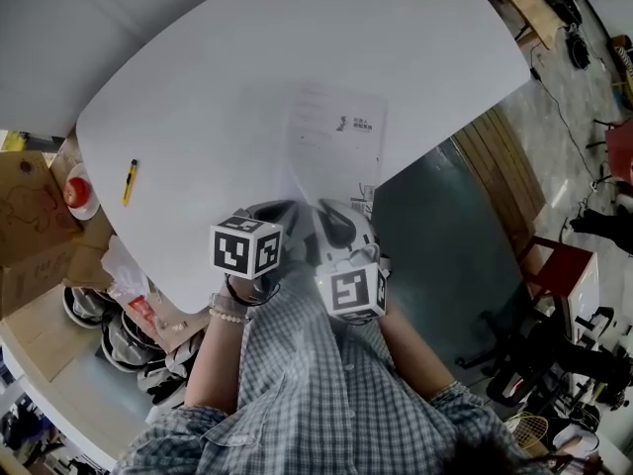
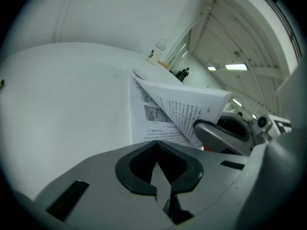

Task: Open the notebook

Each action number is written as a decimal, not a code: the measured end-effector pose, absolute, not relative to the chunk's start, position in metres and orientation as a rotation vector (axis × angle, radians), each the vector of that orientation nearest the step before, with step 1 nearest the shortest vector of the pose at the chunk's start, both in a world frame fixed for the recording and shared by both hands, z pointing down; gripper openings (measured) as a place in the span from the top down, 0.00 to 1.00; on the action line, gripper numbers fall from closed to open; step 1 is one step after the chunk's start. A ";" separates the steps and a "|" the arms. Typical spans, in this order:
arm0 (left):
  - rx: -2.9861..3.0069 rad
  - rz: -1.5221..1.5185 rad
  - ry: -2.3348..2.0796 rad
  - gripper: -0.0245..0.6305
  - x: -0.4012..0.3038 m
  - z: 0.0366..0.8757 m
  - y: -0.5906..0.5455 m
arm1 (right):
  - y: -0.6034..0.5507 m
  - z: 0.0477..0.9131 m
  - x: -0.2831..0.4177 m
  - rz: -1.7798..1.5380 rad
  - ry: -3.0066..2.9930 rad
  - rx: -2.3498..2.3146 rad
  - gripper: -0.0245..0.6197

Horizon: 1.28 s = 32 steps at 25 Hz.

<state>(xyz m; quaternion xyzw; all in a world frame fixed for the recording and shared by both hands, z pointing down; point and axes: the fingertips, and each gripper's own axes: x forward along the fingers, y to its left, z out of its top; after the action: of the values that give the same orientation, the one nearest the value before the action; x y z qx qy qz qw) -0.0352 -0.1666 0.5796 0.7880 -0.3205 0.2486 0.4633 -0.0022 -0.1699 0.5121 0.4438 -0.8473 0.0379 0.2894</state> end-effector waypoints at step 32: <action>1.954 0.593 -0.925 0.95 -0.032 0.580 -0.172 | -0.141 0.487 0.190 0.943 -1.982 2.130 0.90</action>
<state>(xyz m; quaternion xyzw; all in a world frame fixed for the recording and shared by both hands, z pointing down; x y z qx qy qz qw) -0.0324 -0.1717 0.5804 0.7848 -0.3716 0.2382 0.4351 0.1898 -0.1405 0.4866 0.6959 -0.6474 0.3080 0.0416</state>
